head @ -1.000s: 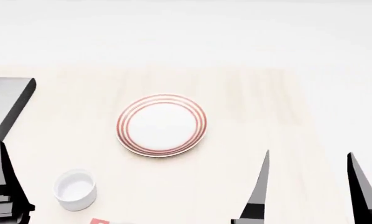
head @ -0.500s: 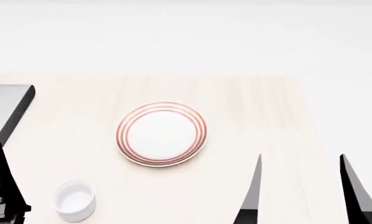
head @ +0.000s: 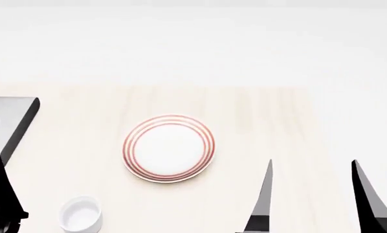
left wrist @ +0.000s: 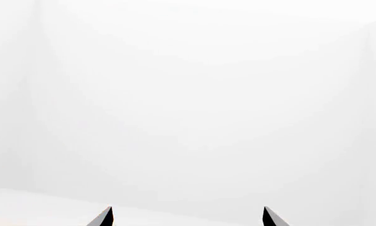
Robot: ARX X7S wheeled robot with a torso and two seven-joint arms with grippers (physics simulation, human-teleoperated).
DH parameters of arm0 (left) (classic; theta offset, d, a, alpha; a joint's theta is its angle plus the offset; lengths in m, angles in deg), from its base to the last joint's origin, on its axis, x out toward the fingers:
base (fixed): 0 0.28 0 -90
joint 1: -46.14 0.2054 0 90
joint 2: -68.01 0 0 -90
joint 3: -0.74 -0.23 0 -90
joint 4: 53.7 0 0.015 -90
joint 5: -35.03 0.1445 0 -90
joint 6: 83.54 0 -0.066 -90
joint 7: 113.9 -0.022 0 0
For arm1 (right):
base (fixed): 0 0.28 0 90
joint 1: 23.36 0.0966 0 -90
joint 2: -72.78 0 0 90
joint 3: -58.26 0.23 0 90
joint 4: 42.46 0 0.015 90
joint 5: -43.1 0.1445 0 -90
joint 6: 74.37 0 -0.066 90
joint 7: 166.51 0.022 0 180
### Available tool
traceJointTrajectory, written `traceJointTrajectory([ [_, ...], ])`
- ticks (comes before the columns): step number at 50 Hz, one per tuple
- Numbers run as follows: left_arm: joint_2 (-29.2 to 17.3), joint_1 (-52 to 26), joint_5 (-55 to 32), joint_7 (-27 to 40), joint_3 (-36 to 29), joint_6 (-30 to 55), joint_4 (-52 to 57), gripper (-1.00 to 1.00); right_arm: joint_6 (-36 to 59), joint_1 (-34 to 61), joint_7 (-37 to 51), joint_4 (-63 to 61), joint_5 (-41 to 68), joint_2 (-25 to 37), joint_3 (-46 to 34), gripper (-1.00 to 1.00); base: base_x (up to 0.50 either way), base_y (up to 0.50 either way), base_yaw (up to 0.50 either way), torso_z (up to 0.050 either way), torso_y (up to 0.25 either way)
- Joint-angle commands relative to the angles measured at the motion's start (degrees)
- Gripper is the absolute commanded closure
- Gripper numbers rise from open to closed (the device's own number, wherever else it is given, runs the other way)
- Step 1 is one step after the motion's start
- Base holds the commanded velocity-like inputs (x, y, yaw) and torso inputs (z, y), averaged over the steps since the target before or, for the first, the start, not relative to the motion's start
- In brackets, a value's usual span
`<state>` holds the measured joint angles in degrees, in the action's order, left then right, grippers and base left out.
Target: Pick the akita bowl on the cookies box and place it on the plate.
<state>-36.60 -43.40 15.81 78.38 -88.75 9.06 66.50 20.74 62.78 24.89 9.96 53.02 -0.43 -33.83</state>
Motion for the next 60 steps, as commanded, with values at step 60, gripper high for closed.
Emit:
traceJointTrajectory([
  [60, -2.2, 1.1, -2.9, -1.2, -1.1, -2.5, 0.2, -1.00, 1.8, 0.6, 1.9, -0.8, 2.3, 1.9, 0.0, -1.00, 0.00, 0.00, 0.00, 0.008, -0.174],
])
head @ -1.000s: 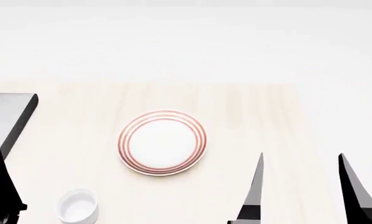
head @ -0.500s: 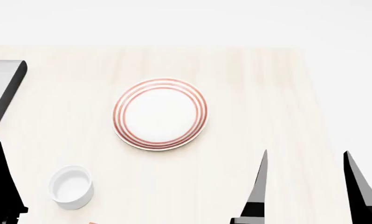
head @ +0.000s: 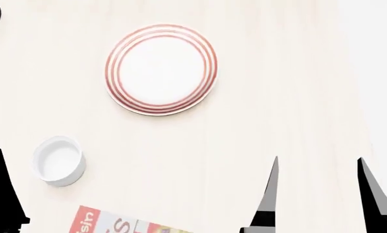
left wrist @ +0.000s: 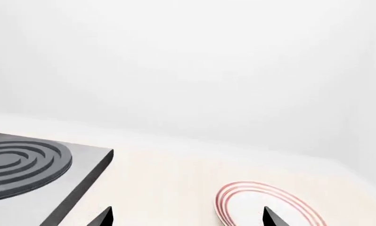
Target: Pick the akita bowl on the cookies box and place it on the plate.
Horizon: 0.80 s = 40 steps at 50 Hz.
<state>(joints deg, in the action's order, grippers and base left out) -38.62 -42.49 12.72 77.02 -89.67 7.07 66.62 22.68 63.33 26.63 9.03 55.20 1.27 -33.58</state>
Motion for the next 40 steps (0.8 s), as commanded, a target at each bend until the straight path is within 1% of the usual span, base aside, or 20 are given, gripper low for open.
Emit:
traceJointTrajectory([
  [1, -0.3, 0.2, 0.5, 0.5, -0.4, 0.1, 0.1, -1.00, 0.0, 0.1, 0.1, 0.3, 0.2, 0.3, -0.2, -1.00, 0.00, 0.00, 0.00, 0.000, -0.184],
  [12, -0.5, -0.3, -0.4, 1.4, -0.4, 1.6, 0.0, -1.00, 1.4, 0.5, 0.1, 0.6, 0.6, 0.7, -0.9, -1.00, 0.00, 0.00, 0.00, 0.000, 0.000],
  [14, -0.5, -0.4, -0.3, 1.6, -0.4, 1.7, -0.1, -1.00, 2.2, 0.6, -1.2, 0.4, 3.9, 1.1, -0.5, -1.00, 0.00, 0.00, 0.00, 0.000, 0.000],
  [17, -0.7, -0.6, 0.6, 2.1, -0.5, 2.1, -0.2, -1.00, 7.6, 2.4, -1.1, -1.2, 4.8, 2.9, -0.9, -1.00, 0.00, 0.00, 0.00, 0.000, 0.000],
  [19, -0.7, -0.9, 1.8, 2.6, -0.7, 2.1, -0.4, -1.00, 9.2, 3.1, -2.3, -1.9, 8.3, 3.6, -0.1, -1.00, 0.00, 0.00, 0.00, 0.000, 0.000],
  [23, -1.1, -2.4, 2.0, 4.2, -0.4, 4.8, -0.7, -1.00, 15.4, 6.7, -2.2, -5.2, 12.6, 6.4, 1.8, -1.00, 0.00, 0.00, 0.00, 0.000, 0.000],
  [25, -1.6, -3.3, 1.6, 4.8, 0.0, 6.2, -0.1, -1.00, 19.2, 9.1, -3.4, -7.2, 13.9, 9.4, 1.2, -1.00, 0.00, 0.00, 0.00, 0.000, 0.000],
  [27, -1.9, -3.7, 2.1, 5.1, 0.1, 6.5, 0.0, -1.00, 20.5, 10.2, -5.0, -7.4, 13.7, 11.3, -0.2, -1.00, 0.00, 0.00, 0.00, 0.000, 0.000],
  [28, -2.2, -4.2, 2.0, 5.3, 0.4, 6.9, 0.4, -1.00, 22.4, 11.1, -6.4, -7.8, 15.5, 12.7, -0.6, -1.00, 0.00, 0.00, 0.00, 0.000, 0.000],
  [30, -2.5, -4.6, 2.0, 5.7, 0.8, 7.3, 0.7, -1.00, 24.0, 12.3, -6.4, -8.9, 16.5, 13.7, -0.1, -1.00, 0.00, 0.00, 0.00, 0.000, 0.000],
  [31, -2.7, -5.1, 2.1, 6.1, 1.0, 7.9, 0.8, -1.00, 26.8, 14.0, -6.3, -10.0, 19.7, 14.6, 1.1, -1.00, 0.00, 0.00, 0.00, 0.000, 0.000],
  [33, -2.8, -5.4, 2.1, 6.4, 1.2, 8.2, 0.9, -1.00, 29.1, 15.7, -6.0, -11.1, 22.2, 15.4, 1.8, -1.00, 0.00, 0.00, 0.00, 0.000, 0.000],
  [36, -3.0, -5.5, 2.2, 6.9, 1.4, 8.7, 1.4, -1.00, 31.8, 18.7, -7.3, -13.2, 24.5, 17.6, 1.1, -1.00, 0.00, 0.00, 0.00, 0.000, 0.000],
  [40, -3.0, -5.6, 2.3, 6.9, 1.2, 8.6, 1.2, -1.00, 37.3, 25.2, -8.4, -16.1, 29.9, 20.2, -0.3, -1.00, 0.00, 0.00, 0.00, 0.000, 0.000],
])
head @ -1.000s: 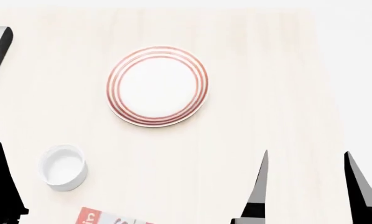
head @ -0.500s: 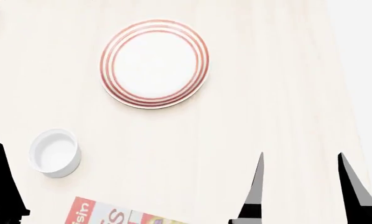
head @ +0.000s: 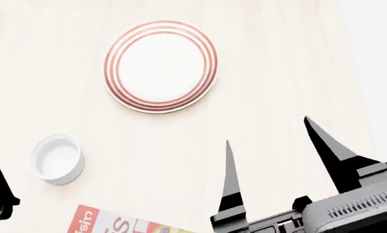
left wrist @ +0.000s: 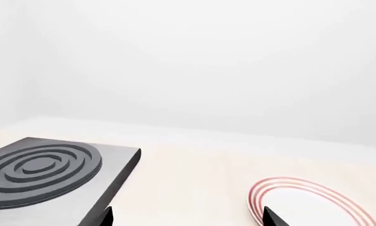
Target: Pick the akita bowl on the cookies box and place it on the plate.
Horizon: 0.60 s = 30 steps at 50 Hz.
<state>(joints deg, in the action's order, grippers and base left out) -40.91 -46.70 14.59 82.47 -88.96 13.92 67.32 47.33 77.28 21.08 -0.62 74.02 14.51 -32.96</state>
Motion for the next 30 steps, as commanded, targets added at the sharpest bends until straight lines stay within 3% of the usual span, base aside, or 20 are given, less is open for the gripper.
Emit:
traceJointTrajectory([
  [1, -0.8, -1.4, 0.2, 1.5, 0.7, 1.9, 0.6, -1.00, 14.0, 13.1, -3.2, -7.1, 12.9, 7.5, -1.2, -1.00, 0.00, 0.00, 0.00, 0.000, 0.000],
  [7, -0.9, -1.0, -0.4, 1.5, 1.3, 1.5, 0.4, -1.00, 22.8, 23.4, -4.4, -8.8, 23.3, 10.3, -3.8, -1.00, 0.00, 0.00, 0.00, 0.000, 0.000],
  [15, -1.4, -1.3, -1.0, 1.7, 1.8, 2.0, 0.8, -1.00, 30.8, 30.8, -3.8, -9.9, 29.0, 11.7, -9.7, -1.00, 0.00, 0.00, 0.00, 0.000, 0.000],
  [21, -1.5, -1.1, -1.2, 1.7, 1.9, 1.6, 0.7, -1.00, 34.0, 35.2, -6.5, -11.1, 30.9, 12.5, -15.1, -1.00, 0.00, 0.00, 0.00, 0.000, 0.000],
  [30, -1.4, -0.5, -2.0, 1.2, 2.1, 0.6, -0.4, -1.00, 36.9, 41.9, -3.0, -11.0, 46.4, 12.4, -15.3, -1.00, 0.00, 0.00, 0.00, 0.000, 0.000],
])
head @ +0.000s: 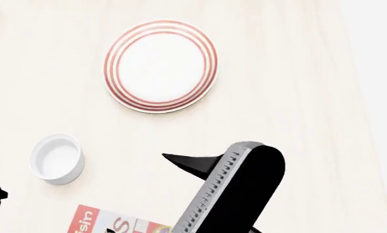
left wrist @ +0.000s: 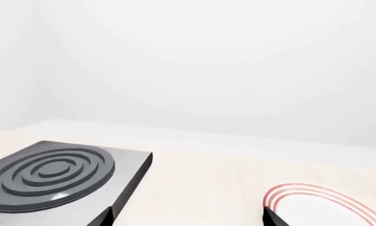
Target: Pick the akita bowl on the cookies box and place it on the plate.
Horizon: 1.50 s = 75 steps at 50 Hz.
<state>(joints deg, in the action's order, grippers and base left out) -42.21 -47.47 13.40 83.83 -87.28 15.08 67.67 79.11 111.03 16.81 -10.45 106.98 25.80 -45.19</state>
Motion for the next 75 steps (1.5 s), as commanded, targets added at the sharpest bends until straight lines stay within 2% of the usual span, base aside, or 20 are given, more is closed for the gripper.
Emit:
traceJointTrajectory([
  [1, 0.0, 0.3, -0.9, -0.1, 0.4, -0.5, -0.7, -1.00, 4.8, 8.8, 2.0, -0.5, 16.0, 1.0, -2.9, -1.00, 0.00, 0.00, 0.00, 0.000, 0.000],
  [5, 0.0, 0.4, -0.8, -0.1, 0.4, -0.8, -0.8, -1.00, 4.9, 11.0, 3.9, -0.3, 20.3, 0.4, -3.8, -1.00, 0.00, 0.00, 0.00, 0.000, 0.000],
  [13, -0.1, 0.7, -0.7, -0.1, 0.1, -1.0, -0.8, -1.00, 5.2, 12.4, 4.7, -1.8, 21.6, -0.2, -6.5, -1.00, 0.00, 0.00, 0.00, 0.000, 0.000],
  [17, -0.2, 0.7, -0.7, -0.1, -0.1, -0.9, -0.8, -1.00, 5.6, 16.5, 7.3, -2.0, 25.5, -0.7, -9.8, -1.00, 0.00, 0.00, 0.00, 0.000, 0.000],
  [23, -0.3, 0.6, -0.8, 0.0, -0.3, -0.7, -0.6, -1.00, 10.4, 19.9, 13.7, -1.8, 30.9, -3.1, -12.8, -1.00, 0.00, 0.00, 0.00, 0.000, 0.000],
  [34, -0.3, 0.6, -0.2, 0.4, -0.4, -1.2, -1.1, -1.00, 16.5, 22.0, 19.8, -1.8, 36.4, -9.3, -17.0, -1.00, 0.00, 0.00, 0.00, 0.000, 0.000],
  [39, -0.3, 0.7, -0.4, 0.4, -0.3, -1.4, -1.3, -1.00, 19.0, 21.4, 19.0, -0.7, 34.5, -11.0, -18.6, -1.00, 0.00, 0.00, 0.00, 0.000, 0.000],
  [47, -0.4, 0.6, -0.6, 0.5, -0.6, -1.4, -1.2, -1.00, 16.1, 27.7, 27.6, 0.6, 44.0, -13.2, -25.7, -1.00, 0.00, 0.00, 0.00, 0.000, 0.000],
  [60, -0.4, 0.3, -0.8, 0.6, -0.9, -1.4, -1.4, -1.00, 20.9, 26.5, 27.2, 5.0, 39.6, -15.2, -31.5, -1.00, 0.00, 0.00, 0.00, 0.000, 0.000],
  [75, -0.6, 0.7, -1.0, 0.6, -0.8, -1.8, -1.6, -1.00, 21.7, 29.7, 28.2, 9.4, 40.9, -15.4, -37.5, -1.00, 0.00, 0.00, 0.00, 0.000, 0.000],
])
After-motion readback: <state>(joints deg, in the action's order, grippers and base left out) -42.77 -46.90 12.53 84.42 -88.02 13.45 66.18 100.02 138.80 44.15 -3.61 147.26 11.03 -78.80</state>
